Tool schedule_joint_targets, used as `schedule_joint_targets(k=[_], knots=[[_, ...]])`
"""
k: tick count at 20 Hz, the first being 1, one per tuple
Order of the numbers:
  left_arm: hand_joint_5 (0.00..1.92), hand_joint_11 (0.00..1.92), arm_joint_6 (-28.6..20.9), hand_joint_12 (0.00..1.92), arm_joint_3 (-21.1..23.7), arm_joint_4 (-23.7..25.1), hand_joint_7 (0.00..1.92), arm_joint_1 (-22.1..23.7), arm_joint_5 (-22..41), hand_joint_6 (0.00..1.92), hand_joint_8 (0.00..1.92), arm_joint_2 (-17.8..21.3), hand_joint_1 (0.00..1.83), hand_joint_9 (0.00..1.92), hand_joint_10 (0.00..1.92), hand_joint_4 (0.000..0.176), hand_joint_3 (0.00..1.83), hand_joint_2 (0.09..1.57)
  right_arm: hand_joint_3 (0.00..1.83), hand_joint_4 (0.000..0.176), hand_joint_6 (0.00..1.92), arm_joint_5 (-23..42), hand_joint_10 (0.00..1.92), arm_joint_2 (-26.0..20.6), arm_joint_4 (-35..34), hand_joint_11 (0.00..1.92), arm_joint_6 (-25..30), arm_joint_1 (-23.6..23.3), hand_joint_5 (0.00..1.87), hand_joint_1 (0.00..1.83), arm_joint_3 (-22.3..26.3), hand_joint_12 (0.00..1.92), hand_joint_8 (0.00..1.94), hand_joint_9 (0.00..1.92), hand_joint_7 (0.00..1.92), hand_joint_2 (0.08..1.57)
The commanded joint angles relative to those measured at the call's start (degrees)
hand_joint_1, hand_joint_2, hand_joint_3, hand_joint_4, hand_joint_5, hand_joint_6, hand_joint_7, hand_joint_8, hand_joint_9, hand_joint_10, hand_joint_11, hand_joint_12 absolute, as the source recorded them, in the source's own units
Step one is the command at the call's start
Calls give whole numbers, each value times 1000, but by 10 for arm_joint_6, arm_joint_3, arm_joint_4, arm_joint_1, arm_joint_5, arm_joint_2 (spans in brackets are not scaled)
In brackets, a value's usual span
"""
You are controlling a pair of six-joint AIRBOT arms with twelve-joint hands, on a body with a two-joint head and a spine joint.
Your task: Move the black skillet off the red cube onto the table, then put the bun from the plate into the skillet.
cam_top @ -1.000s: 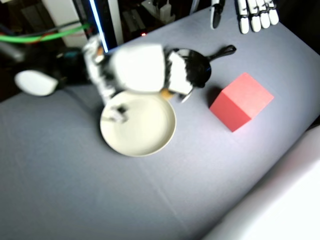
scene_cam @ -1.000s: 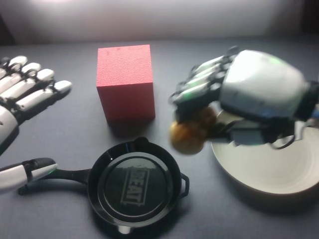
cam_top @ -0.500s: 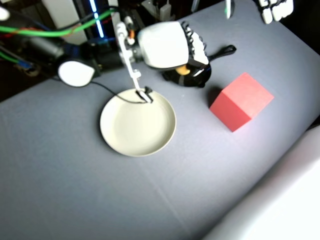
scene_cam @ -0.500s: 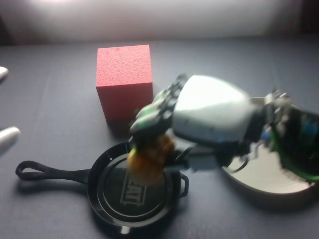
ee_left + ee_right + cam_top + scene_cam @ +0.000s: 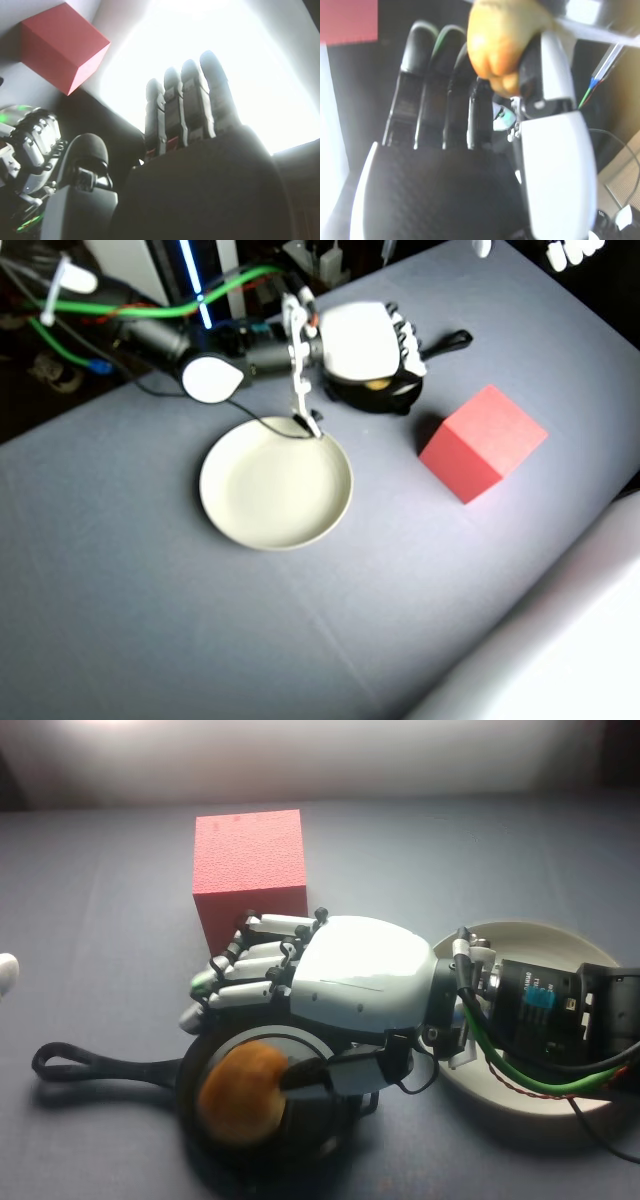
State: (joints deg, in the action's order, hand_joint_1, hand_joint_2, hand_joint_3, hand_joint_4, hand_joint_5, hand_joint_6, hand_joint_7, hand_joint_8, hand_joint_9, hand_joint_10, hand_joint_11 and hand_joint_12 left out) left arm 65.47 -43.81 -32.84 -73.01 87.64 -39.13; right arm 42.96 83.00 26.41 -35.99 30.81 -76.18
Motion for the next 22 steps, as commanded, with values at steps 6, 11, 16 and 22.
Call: schedule_joint_targets(k=[6,11,16,22], knots=[[286,0,-7,549,0,-3,279,-1,89,2,5,-3,0,228,15,3,0,1343,0,89,16,65,5,0,-15,0,2,-7,163,731,14,360,3,127,134,1013],[281,0,-25,628,6,-5,283,-18,113,3,3,-3,0,248,10,12,0,1327,0,67,0,135,0,-85,-68,0,2,20,0,745,44,0,0,0,0,993],[242,0,-30,514,11,1,267,-22,115,0,3,-3,0,223,4,50,3,1349,0,176,0,276,0,-171,-192,0,-11,84,0,568,68,0,0,0,0,945],[41,0,-27,845,12,31,107,-2,115,5,11,-3,0,158,11,127,10,1335,4,113,9,451,10,-253,-287,151,-32,180,126,683,114,31,8,207,206,1052]])
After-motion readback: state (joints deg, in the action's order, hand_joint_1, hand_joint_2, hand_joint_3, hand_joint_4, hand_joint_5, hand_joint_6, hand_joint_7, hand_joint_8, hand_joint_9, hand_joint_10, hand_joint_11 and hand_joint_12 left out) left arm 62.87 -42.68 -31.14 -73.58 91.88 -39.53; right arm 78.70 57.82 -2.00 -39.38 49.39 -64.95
